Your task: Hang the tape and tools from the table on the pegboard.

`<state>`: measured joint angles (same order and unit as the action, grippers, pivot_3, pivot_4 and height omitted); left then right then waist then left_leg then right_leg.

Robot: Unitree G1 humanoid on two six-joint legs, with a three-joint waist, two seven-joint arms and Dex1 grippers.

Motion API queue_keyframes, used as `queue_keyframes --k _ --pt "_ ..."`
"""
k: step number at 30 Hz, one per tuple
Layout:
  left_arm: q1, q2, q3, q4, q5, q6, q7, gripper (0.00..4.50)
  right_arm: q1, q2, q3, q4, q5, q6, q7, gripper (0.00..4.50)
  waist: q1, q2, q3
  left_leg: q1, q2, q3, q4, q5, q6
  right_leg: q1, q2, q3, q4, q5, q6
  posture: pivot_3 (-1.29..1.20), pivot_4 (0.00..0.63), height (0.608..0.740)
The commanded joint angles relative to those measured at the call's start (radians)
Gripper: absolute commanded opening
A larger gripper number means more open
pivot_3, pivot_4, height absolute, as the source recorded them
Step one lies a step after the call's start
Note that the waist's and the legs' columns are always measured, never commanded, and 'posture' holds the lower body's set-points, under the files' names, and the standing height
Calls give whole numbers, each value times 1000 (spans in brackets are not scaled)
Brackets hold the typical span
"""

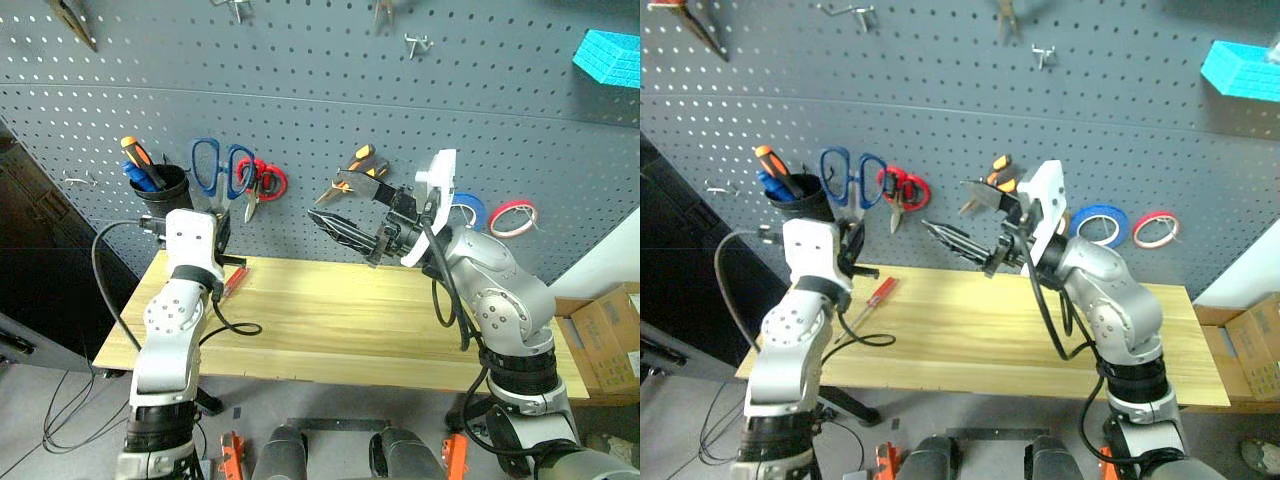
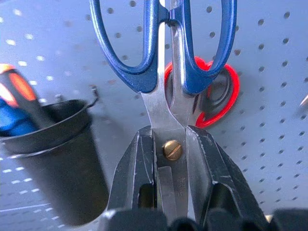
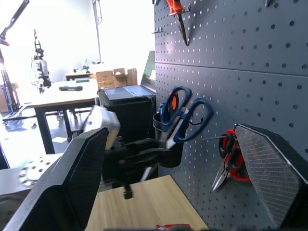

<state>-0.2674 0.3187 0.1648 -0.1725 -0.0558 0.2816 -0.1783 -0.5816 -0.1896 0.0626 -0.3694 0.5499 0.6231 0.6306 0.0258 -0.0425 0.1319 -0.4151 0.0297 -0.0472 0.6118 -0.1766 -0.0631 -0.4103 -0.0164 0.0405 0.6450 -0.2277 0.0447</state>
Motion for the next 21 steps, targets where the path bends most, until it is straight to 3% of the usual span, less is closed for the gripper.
queue_keyframes --k 1,12,21 --pt "-65 12 8 51 -62 8 -64 546 -32 -4 -10 -11 4 -26 -13 4500 -1 0 -1 0 0 0 0 0 0 0 0 0 0 0 0 124 31 740" --pt "-66 -4 -5 41 -100 36 -93 546 -15 -20 -12 -37 2 -21 -55 4500 -3 0 -8 0 1 0 1 0 0 0 1 1 1 0 -1 91 40 740" --pt "8 -30 4 -146 -129 128 -46 546 6 -29 -1 -64 17 -12 -70 4500 -5 1 -10 1 1 0 1 0 0 0 1 1 2 0 -1 91 46 740"
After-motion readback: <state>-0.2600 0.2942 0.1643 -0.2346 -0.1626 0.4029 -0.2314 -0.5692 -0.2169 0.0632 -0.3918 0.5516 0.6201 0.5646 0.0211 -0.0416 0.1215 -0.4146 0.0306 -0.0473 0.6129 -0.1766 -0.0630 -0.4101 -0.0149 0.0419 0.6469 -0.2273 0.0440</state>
